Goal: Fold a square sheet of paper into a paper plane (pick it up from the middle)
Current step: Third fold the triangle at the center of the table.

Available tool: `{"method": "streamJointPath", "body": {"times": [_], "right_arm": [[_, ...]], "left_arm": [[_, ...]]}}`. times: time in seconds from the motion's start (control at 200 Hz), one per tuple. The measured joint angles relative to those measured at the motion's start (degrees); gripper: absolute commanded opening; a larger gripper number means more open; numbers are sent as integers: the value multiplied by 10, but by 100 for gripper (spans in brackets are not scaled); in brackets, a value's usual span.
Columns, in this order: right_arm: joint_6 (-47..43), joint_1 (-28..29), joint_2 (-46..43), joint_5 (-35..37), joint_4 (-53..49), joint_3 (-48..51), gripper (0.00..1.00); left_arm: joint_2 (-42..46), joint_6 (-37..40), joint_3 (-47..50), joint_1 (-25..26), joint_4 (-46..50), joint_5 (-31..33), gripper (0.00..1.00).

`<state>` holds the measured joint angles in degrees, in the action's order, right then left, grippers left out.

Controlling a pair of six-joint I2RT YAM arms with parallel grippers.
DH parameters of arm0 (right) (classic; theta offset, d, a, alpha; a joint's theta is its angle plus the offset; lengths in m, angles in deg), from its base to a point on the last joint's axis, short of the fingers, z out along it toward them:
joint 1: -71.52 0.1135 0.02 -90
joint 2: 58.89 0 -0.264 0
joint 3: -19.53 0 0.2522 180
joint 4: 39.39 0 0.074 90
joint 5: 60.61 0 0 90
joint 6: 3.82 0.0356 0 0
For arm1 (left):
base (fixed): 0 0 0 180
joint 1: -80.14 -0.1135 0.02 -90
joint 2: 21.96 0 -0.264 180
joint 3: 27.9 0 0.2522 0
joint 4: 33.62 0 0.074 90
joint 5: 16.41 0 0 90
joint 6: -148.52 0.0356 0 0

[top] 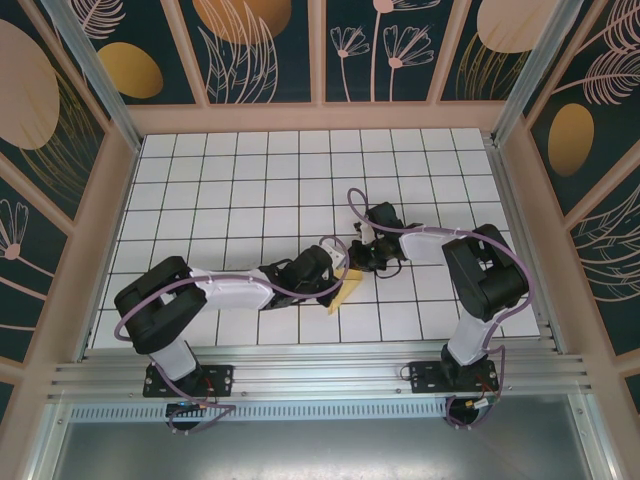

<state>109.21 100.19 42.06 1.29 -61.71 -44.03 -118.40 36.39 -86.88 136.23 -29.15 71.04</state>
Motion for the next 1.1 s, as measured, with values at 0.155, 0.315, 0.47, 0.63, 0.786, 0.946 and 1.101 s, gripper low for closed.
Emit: {"method": "streamJointPath", "body": {"times": [0.155, 0.315, 0.47, 0.63, 0.786, 0.946, 1.101], "right_arm": [[2, 0, 0, 0, 0, 0, 14], [4, 0, 0, 0, 1, 0, 14], [4, 1, 0, 0, 1, 0, 14], [5, 2, 0, 0, 2, 0, 14], [9, 2, 0, 0, 2, 0, 14], [11, 2, 0, 0, 2, 0, 14], [13, 2, 0, 0, 2, 0, 14]], "left_arm": [[0, -4, 14, -5, -9, 0, 0], [0, -7, 25, -7, -11, 0, 1], [0, -7, 26, -8, -13, -1, 1], [0, -7, 26, -16, -21, -2, 2], [-1, -6, 26, -21, -26, -7, 2], [-7, -6, 26, -21, -27, -14, 2], [-9, -7, 27, -21, -27, -14, 2]]}}
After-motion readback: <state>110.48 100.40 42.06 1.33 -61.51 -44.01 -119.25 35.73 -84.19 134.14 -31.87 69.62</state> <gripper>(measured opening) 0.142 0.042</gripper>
